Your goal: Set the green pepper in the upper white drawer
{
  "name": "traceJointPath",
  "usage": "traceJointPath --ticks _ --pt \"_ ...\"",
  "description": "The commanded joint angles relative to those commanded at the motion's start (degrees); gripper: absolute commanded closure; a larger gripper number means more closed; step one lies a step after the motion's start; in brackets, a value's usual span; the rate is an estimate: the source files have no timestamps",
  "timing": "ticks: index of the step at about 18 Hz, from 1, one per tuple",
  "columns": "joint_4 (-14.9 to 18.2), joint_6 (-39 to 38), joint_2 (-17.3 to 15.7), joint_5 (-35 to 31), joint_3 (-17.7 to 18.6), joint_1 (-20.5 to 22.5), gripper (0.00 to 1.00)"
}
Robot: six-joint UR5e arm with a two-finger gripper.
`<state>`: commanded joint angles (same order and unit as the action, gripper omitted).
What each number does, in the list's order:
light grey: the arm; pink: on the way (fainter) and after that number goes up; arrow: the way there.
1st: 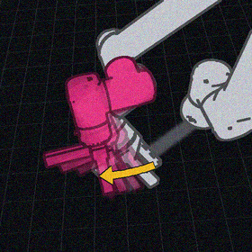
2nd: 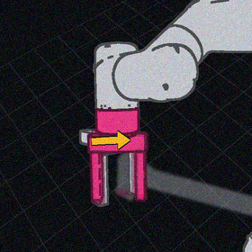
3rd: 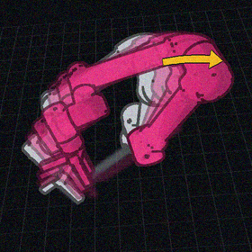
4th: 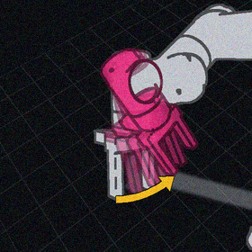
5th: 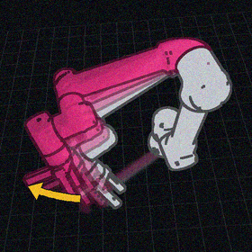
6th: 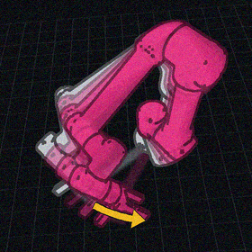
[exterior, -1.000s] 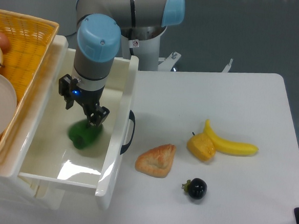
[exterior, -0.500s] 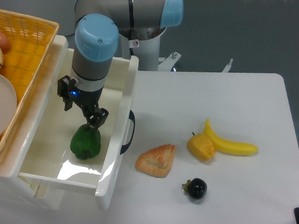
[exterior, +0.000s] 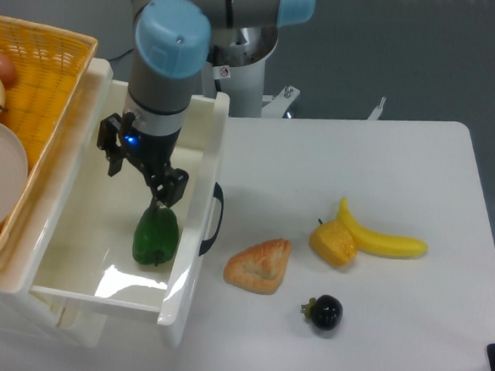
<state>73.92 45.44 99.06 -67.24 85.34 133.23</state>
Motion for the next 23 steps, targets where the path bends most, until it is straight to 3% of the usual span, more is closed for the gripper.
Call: traceJointPath --ticks 8,15,19,23 --pt "-0.71 0.09 -0.27 1.41 -2.11 6.77 0.05" --pt "-1.94 0.96 0.08 1.32 -1.85 14.76 0.0" --pt "-2.03 5.96 0.61 0.71 -0.18 19.16 0.0" --pt "-2.2 16.84 1.14 -5.69 3.42 23.46 0.0"
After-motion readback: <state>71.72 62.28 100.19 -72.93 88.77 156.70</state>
